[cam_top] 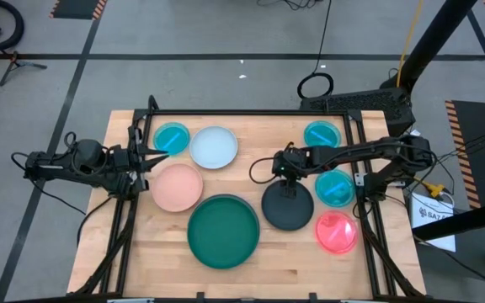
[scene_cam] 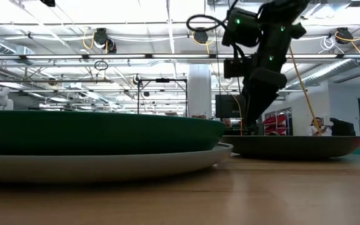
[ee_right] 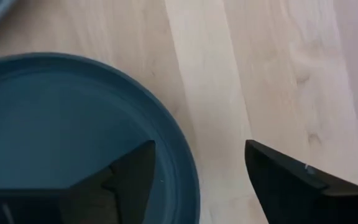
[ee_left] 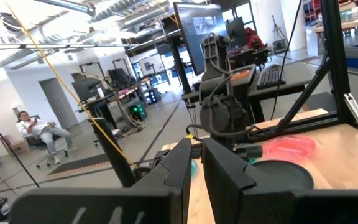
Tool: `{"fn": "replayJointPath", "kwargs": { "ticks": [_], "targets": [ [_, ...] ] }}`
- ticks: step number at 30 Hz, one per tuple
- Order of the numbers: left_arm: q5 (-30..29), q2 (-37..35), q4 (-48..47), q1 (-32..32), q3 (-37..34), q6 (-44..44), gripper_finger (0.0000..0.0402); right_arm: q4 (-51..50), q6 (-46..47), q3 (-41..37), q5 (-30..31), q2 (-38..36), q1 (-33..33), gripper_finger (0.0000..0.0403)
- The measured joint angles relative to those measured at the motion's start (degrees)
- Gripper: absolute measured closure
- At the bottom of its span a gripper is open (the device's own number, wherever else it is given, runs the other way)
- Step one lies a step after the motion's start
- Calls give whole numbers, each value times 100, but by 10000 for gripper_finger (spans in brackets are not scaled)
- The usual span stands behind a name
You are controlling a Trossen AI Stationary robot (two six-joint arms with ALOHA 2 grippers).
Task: Stack plastic plates
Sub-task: Stack the black plate on top of the green plate
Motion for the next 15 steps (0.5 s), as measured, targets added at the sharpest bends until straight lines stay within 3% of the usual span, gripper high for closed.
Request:
{"fn": "replayJointPath", "kwargs": {
  "ticks": [15],
  "targets": [
    [0, 0, -29, 0, 0, 2, 353, 791, -40, -695, -177, 0, -252, 181]
  ]
}}
